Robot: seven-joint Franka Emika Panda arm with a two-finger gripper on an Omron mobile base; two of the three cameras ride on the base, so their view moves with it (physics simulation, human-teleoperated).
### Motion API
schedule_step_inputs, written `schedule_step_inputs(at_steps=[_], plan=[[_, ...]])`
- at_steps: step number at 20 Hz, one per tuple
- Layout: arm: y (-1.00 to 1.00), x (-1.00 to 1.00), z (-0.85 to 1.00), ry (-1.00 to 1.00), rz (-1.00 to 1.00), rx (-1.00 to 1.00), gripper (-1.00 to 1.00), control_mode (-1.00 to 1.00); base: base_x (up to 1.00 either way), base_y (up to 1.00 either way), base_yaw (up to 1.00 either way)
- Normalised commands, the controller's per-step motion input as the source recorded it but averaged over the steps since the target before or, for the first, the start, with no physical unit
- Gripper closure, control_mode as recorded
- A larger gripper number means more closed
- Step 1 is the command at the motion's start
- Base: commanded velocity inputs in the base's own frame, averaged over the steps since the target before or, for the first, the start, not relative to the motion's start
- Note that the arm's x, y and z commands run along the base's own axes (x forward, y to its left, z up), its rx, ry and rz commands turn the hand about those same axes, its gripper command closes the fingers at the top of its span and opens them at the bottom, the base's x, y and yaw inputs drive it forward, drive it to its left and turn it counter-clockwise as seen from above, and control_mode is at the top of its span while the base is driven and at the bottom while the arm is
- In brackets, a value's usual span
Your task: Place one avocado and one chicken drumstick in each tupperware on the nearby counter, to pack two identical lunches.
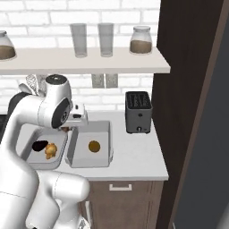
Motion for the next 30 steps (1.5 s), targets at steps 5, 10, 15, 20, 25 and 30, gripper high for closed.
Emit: schedule_step_inputs(at_steps=[5,10,15,20,25,30], plan=[[-0.18,0.11,-0.63,0.12,-0.05,0.00,1.00,-1.00,0.00,0.00,0.00],[-0.10,0.21,-0.50,0.16,-0.04,0.00,1.00,-1.00,0.00,0.00,0.00],[-0.01,0.35,-0.51,0.07,-0.03,0.00,1.00,-1.00,0.00,0.00,0.00],[-0.06,0.55,-0.36,0.00,0.00,0.01,1.00,-1.00,0.00,0.00,0.00],[-0.02,0.58,-0.41,0.03,0.00,0.00,1.00,-1.00,0.00,0.00,0.00],[0.00,0.60,-0.38,0.14,0.00,0.00,1.00,-1.00,0.00,0.00,0.00]])
